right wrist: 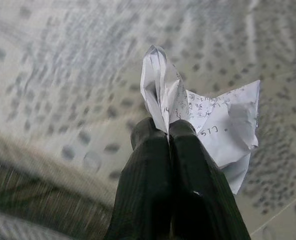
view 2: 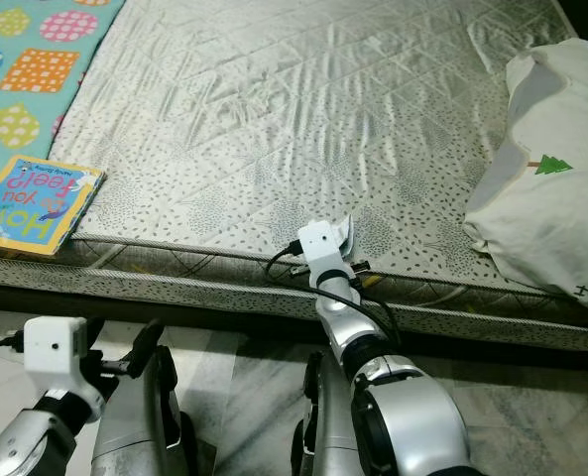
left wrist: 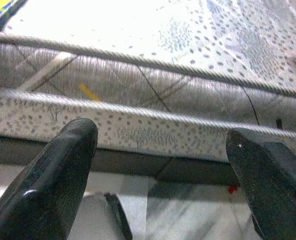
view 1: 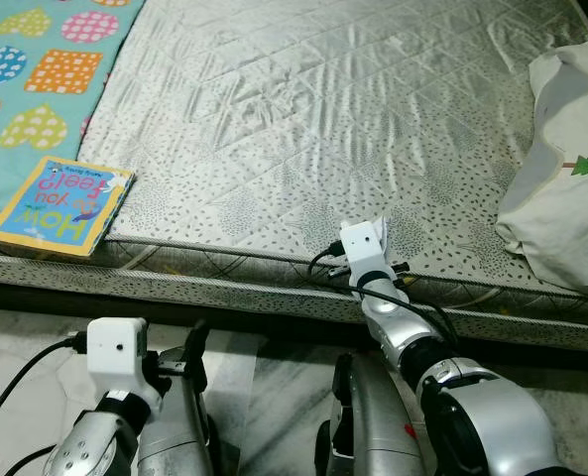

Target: Clean up the room

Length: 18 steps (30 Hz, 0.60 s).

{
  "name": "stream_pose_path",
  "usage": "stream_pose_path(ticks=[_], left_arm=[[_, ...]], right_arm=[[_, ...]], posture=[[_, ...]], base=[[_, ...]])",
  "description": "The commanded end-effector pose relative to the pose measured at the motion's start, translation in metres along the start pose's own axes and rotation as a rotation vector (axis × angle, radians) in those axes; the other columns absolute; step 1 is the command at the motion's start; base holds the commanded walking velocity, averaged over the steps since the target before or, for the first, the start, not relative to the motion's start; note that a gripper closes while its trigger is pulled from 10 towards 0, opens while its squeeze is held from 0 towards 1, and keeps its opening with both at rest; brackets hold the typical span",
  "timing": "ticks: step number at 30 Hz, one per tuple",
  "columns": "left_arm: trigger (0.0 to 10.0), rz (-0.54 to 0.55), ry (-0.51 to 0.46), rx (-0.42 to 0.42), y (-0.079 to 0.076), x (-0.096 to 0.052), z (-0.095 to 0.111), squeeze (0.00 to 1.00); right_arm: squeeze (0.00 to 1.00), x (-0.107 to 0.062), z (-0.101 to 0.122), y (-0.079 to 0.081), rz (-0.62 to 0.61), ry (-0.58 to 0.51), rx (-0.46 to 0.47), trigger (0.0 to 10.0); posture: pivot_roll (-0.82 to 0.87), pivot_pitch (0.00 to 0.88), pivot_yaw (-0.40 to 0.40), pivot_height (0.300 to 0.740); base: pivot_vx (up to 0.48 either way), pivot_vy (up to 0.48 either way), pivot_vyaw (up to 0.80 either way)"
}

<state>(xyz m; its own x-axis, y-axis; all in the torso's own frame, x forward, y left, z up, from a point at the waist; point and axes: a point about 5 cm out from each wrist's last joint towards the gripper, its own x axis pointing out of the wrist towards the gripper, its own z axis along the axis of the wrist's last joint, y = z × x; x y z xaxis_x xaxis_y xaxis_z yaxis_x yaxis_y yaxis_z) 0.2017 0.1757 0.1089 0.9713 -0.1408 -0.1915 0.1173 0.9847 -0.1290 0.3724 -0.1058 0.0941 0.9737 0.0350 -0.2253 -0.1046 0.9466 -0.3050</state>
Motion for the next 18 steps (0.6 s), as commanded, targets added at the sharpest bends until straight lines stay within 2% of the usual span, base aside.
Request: stream_pose_path(ticks=[1,5,8,9,12,13,16,17,18], left_arm=[[10.0,0.019,0.004,0.002,0.003,0.001,-0.003,0.0],[10.0,0.01,-0.039,0.009,0.004,0.018,0.004,0.0],[10.0,0.031,-0.075,0.024,0.011,0.029,0.01,0.0],[10.0,0.05,-0.097,0.036,0.017,0.037,0.014,0.0],[10.0,0.069,-0.125,0.054,0.024,0.043,0.018,0.0],[10.0,0.089,-0.135,0.054,0.027,0.049,0.019,0.0],[10.0,0.107,-0.137,0.039,0.029,0.055,0.017,0.0],[10.0,0.112,-0.127,0.045,0.027,0.062,0.013,0.0],[10.0,0.112,-0.123,0.05,0.026,0.066,0.011,0.0]], right_arm=[[0.0,0.001,-0.002,-0.006,-0.004,0.029,0.034,0.0],[0.0,0.005,0.007,-0.011,0.027,0.011,0.047,0.0],[0.0,0.007,0.019,-0.012,0.061,-0.021,0.036,0.0],[0.0,0.009,0.028,-0.013,0.08,-0.047,0.033,0.0],[0.0,0.011,0.042,-0.011,0.121,-0.094,0.041,0.0],[0.0,0.011,0.053,-0.006,0.179,-0.143,0.038,0.0],[0.0,0.01,0.059,-0.003,0.225,-0.171,0.047,0.0],[0.0,0.01,0.062,-0.002,0.264,-0.198,0.071,4.4],[0.0,0.009,0.063,-0.003,0.28,-0.209,0.085,4.4]], posture=[[0.17,0.133,-0.106,0.564],[0.17,0.08,-0.112,0.564],[0.15,0.029,-0.114,0.564],[0.14,0.006,-0.111,0.564],[0.13,0.0,-0.105,0.564],[0.1,0.0,-0.089,0.564],[0.08,0.0,-0.076,0.564],[0.02,0.0,-0.057,0.564],[0.02,0.0,-0.057,0.564]], base=[[0.0,0.0,0.0],[0.0,0.0,0.0],[0.0,0.0,0.0],[0.0,0.0,0.0],[0.0,0.0,0.0],[0.0,0.0,0.0],[0.0,0.0,0.0],[0.0,0.0,0.0],[0.0,0.0,0.0]])
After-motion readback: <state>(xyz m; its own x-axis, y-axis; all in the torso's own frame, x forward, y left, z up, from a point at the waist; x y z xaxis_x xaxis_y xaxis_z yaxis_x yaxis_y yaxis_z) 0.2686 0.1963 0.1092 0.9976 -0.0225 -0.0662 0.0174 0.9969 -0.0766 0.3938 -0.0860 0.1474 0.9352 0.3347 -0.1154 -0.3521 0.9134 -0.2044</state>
